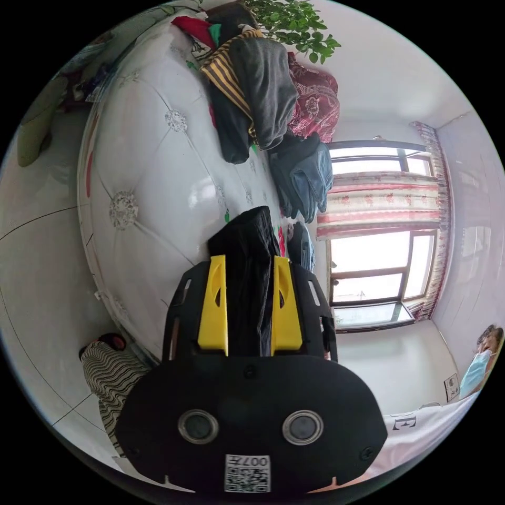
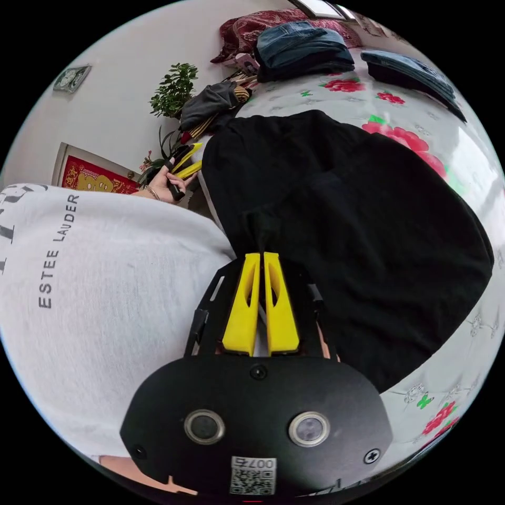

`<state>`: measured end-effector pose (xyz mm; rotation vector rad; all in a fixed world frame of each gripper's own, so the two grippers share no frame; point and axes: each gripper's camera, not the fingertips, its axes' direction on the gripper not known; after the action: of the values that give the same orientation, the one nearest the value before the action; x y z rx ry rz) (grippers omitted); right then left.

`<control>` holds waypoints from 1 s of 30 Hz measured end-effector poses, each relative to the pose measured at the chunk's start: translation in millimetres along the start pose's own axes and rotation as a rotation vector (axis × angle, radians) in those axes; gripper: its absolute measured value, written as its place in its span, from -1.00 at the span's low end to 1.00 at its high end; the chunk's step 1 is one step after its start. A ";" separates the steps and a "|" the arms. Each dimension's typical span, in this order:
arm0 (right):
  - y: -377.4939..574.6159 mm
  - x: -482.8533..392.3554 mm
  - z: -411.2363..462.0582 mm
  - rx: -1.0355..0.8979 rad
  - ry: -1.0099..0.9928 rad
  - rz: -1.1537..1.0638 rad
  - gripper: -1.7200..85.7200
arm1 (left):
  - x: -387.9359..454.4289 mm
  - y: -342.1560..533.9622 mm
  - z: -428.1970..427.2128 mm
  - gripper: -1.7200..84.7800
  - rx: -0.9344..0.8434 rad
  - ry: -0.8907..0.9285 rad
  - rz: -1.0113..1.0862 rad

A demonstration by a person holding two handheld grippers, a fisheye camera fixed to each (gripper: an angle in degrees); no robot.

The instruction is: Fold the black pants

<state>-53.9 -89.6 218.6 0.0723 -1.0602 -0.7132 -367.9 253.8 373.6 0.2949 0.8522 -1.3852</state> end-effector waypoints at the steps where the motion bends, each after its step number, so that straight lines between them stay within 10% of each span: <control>1: -2.3 -0.7 0.4 -0.001 -0.005 0.000 -0.96 | -0.8 -2.1 1.6 -0.69 -0.005 -0.001 0.004; 15: 28.7 -14.3 -31.6 0.208 0.045 0.131 -0.96 | -8.3 -9.0 17.4 -0.56 -0.002 0.115 0.030; 21: 69.5 7.6 -54.3 0.379 0.016 0.328 -0.97 | 24.1 -14.3 56.2 -0.75 -0.144 -0.213 0.166; 30: 132.7 14.6 -90.1 0.564 0.052 0.491 -0.97 | 137.4 19.4 111.9 -0.86 -0.278 0.092 0.478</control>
<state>90.2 -19.6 234.9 0.3015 -1.1454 0.0414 -316.9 84.4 351.0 0.3235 0.9629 -0.8043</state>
